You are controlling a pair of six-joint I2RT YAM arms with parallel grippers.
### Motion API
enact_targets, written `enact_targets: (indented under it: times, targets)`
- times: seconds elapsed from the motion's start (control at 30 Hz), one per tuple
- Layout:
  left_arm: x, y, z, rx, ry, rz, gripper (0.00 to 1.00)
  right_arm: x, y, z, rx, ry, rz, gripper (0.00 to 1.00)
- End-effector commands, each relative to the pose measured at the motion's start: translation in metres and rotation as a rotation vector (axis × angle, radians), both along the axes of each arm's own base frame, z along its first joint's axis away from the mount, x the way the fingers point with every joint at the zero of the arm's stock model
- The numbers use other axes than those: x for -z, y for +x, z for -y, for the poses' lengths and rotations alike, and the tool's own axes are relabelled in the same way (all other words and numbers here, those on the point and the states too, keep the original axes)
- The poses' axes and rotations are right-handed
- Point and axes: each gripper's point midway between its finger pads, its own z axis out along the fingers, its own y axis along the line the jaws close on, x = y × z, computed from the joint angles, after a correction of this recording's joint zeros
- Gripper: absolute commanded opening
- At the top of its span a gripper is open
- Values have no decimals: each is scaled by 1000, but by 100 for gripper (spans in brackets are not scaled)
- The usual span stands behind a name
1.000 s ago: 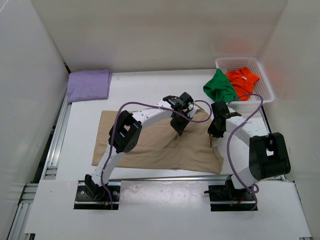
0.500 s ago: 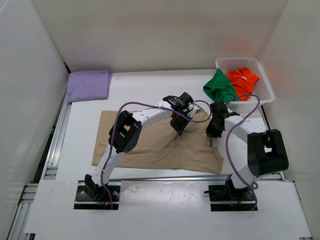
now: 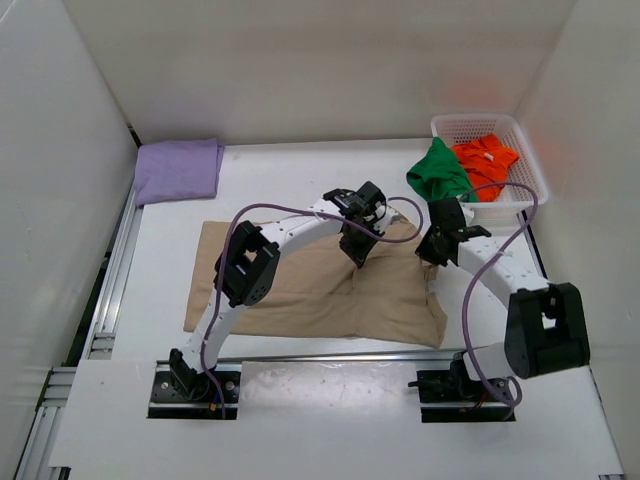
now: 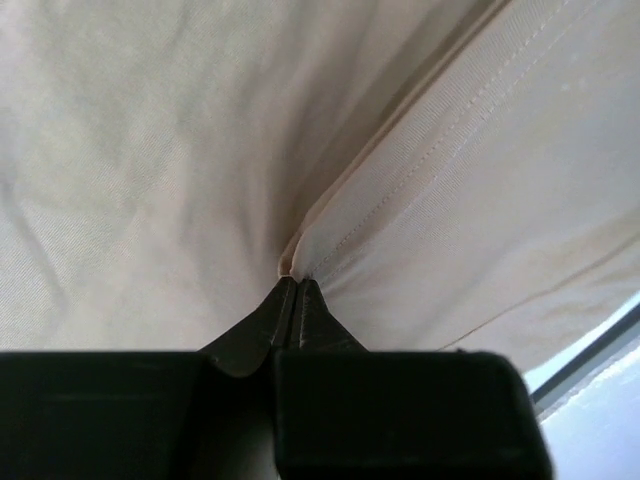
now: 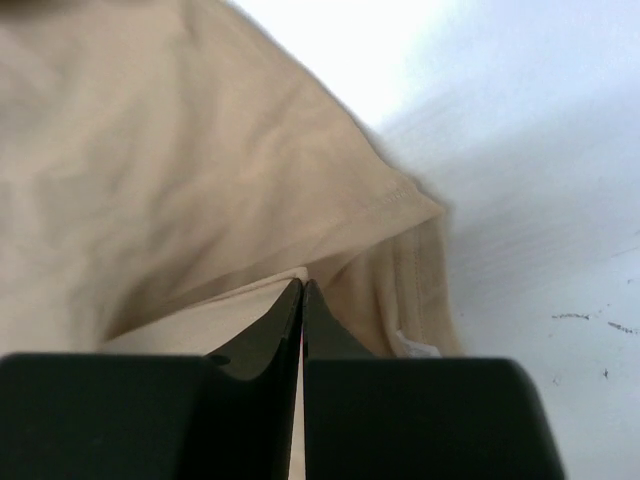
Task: Fold and stack the t-shirts
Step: Fold the flattened tshirt in 1/3 of the way
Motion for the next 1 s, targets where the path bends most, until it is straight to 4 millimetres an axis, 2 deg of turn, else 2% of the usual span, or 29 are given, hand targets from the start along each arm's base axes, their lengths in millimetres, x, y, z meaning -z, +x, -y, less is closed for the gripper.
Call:
enact_targets:
  times: [0.0,0.2,0.23,0.3,0.33,0.4,0.43,0.47,0.5,0.57,0.6,0.63,0.67,0.7,0.73,0.77,0.8,0.83,0.87,0.9,0.93,0.97]
  targets:
    - [-50,3,-1,1,-76,69,10,-21,18,10,45,-25,122,0]
    - [-45,4,-2,-2,-62,68,12,6,17,1,18,-7,34,0]
    - [-45,4,-2,-2,-62,68,16,14,16,1,18,-13,10,0]
    - [-40,6,-4,-7,-48,70,24,9,20,-1,13,-5,12,3]
    - [-40,6,-4,-7,-48,70,35,14,17,-1,13,-10,-8,14]
    - [-39,11,-11,-26,-26,81,42,4,25,-3,13,-5,12,25]
    - [-38,12,-12,-30,-20,87,49,2,26,0,9,-22,11,35]
    - [-46,21,-15,-47,-28,107,55,-1,28,2,17,-34,16,38]
    - [-55,24,-18,-59,-27,137,57,-14,30,3,22,-36,40,42]
    - [-73,44,-39,-121,-21,183,62,-28,28,8,34,-49,62,46]
    - [-79,50,-52,-151,2,210,65,-40,20,11,38,-75,79,46]
    - [-105,55,-64,-181,-19,257,65,-50,17,11,38,-88,97,47]
    - [-102,61,-92,-233,16,257,68,-55,11,12,36,-106,99,47]
    - [-108,64,-111,-271,33,273,70,-65,2,8,15,-116,117,47]
    - [-112,68,-135,-319,66,296,70,-65,-14,11,12,-139,70,47]
    - [-135,75,-175,-407,60,339,71,-64,-25,10,-6,-150,39,47]
    - [-119,65,-206,-452,119,308,73,-65,-38,3,-33,-141,16,47]
    - [-117,60,-234,-502,152,301,73,-53,-60,3,-66,-154,-74,47]
    - [-133,54,-264,-570,166,347,75,-49,-74,-2,-72,-134,-110,46]
    - [-108,40,-311,-661,247,290,76,-45,-89,-12,-111,-124,-136,46]
    - [-101,29,-337,-714,288,277,78,-29,-110,-10,-113,-140,-195,46]
    - [-102,13,-366,-779,331,285,78,-22,-126,-8,-107,-148,-234,46]
